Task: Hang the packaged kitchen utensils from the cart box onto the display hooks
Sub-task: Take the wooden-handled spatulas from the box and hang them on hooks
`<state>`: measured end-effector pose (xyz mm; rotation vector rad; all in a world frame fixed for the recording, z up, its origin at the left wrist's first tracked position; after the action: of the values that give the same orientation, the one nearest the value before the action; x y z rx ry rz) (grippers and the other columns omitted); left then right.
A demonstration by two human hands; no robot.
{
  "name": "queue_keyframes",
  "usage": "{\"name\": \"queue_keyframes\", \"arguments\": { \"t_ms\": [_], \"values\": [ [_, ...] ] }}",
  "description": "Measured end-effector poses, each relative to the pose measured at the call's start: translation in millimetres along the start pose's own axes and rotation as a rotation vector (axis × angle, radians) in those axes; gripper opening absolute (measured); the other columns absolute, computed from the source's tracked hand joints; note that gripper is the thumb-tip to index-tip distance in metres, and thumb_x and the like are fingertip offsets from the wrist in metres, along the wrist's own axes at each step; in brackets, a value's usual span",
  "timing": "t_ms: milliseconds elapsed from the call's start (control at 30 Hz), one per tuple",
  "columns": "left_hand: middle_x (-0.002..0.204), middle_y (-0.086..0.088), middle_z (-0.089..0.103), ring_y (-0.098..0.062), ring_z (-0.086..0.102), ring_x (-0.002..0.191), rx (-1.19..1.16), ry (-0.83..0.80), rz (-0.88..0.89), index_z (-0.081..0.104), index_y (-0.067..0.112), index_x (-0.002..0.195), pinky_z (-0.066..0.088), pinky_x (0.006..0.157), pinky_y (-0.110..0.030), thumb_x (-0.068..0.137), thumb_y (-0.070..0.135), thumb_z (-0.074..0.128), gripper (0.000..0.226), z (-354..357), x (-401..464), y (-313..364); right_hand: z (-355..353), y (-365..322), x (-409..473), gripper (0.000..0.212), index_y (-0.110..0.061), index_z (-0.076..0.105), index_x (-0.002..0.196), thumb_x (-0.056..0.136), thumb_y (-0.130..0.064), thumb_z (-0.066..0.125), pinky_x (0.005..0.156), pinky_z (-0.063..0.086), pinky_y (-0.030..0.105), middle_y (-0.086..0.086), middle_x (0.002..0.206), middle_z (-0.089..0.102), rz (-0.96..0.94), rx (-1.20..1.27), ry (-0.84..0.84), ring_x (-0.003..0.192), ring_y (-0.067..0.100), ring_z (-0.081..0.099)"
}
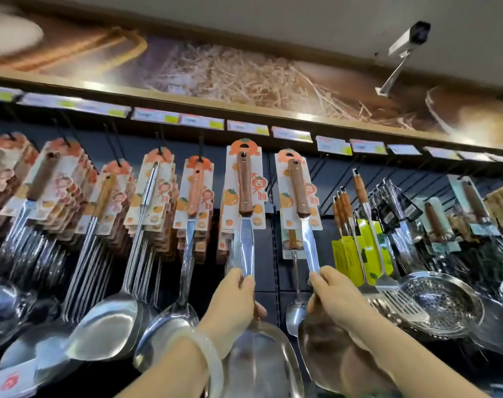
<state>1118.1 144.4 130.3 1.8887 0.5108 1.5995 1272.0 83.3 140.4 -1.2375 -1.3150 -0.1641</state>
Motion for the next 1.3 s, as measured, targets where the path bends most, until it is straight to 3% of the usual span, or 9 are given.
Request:
{"name": "queue_keyframes", "arguments": {
  "t_ms": [233,400,633,767,967,1033,1167,1300],
  "values": [
    [0.057,-0.007,0.059,-0.011,0.047,0.045,0.079,0.033,0.005,0.04,0.01,0.085,0.038,0.039,-0.016,0.1,0.022,0.033,0.021,7.7,19.4,6.6,6.2,0.4,39.1,0.027,-0.011,0.041,0.075,0.098,-0.023,0.037,0.055,0.035,0.03,0.004,0.05,0.06,-0.014,0.019,-0.008,0.055,0.018,0.049],
    [0.058,-0.009,0.059,-0.012,0.05,0.048,0.109,0.048,0.016,0.046,0.002,0.104,0.042,0.05,-0.022,0.1,0.023,0.034,0.025,11.6,28.0,2.7,13.4,4.6,55.1,0.024,-0.01,0.044,0.08,0.099,-0.022,0.035,0.047,0.032,0.024,0.006,0.059,0.058,-0.007,0.025,-0.007,0.047,0.01,0.048],
    [0.057,-0.007,0.058,-0.013,0.049,0.049,0.165,0.071,0.034,0.044,0.004,0.095,0.041,0.045,-0.017,0.101,0.022,0.033,0.022,10.0,36.7,-1.7,24.5,17.1,79.5,0.023,-0.008,0.05,0.088,0.097,-0.021,0.035,0.055,0.035,0.028,0.002,0.044,0.059,-0.011,0.104,-0.014,0.065,0.02,0.053],
    [0.053,-0.004,0.06,-0.014,0.047,0.049,0.211,0.095,0.046,0.038,0.011,0.08,0.039,0.042,-0.016,0.101,0.023,0.034,0.024,6.7,44.2,-5.1,30.0,25.1,83.3,0.023,-0.011,0.046,0.082,0.098,-0.022,0.034,0.054,0.032,0.027,0.006,0.051,0.06,-0.006,0.11,-0.054,0.057,0.015,0.048],
    [0.049,-0.001,0.06,-0.02,0.05,0.06,0.231,0.09,0.03,0.039,0.011,0.081,0.043,0.048,-0.018,0.1,0.024,0.034,0.023,4.8,46.5,-10.7,49.2,52.1,104.1,0.027,-0.012,0.04,0.074,0.098,-0.022,0.035,0.06,0.039,0.029,0.011,0.057,0.061,0.056,0.072,-0.124,0.054,0.018,0.054],
    [0.053,-0.004,0.061,-0.021,0.051,0.062,0.237,0.087,0.015,0.039,0.013,0.079,0.043,0.054,-0.024,0.1,0.025,0.034,0.025,3.5,46.6,-12.2,55.1,59.9,111.1,0.027,-0.014,0.038,0.072,0.098,-0.02,0.034,0.054,0.039,0.027,0.013,0.063,0.06,0.08,0.047,-0.151,0.052,0.019,0.055],
    [0.056,-0.005,0.061,-0.017,0.051,0.055,0.258,0.089,0.0,0.037,0.016,0.075,0.044,0.054,-0.023,0.1,0.025,0.035,0.027,1.3,47.1,-15.7,64.6,73.4,120.6,0.029,-0.014,0.037,0.069,0.098,-0.02,0.037,0.054,0.037,0.03,0.01,0.061,0.054,0.099,0.032,-0.146,0.055,0.02,0.054],
    [0.059,-0.006,0.061,-0.012,0.051,0.051,0.296,0.097,0.009,0.039,0.015,0.078,0.042,0.051,-0.018,0.1,0.023,0.034,0.024,0.2,48.5,-16.7,68.4,78.8,124.3,0.028,-0.012,0.035,0.071,0.099,-0.018,0.034,0.054,0.035,0.028,0.016,0.071,0.057,0.108,-0.001,-0.177,0.051,0.019,0.05]
  ]
}}
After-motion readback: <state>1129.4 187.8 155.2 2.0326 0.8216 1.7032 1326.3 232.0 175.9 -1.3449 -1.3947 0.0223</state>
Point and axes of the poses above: each hand's wrist, its own x-axis towards the middle knuckle, its own z-axis out of the palm, y = z × x, the point moved 2 cm from there along x, towards the middle knuckle
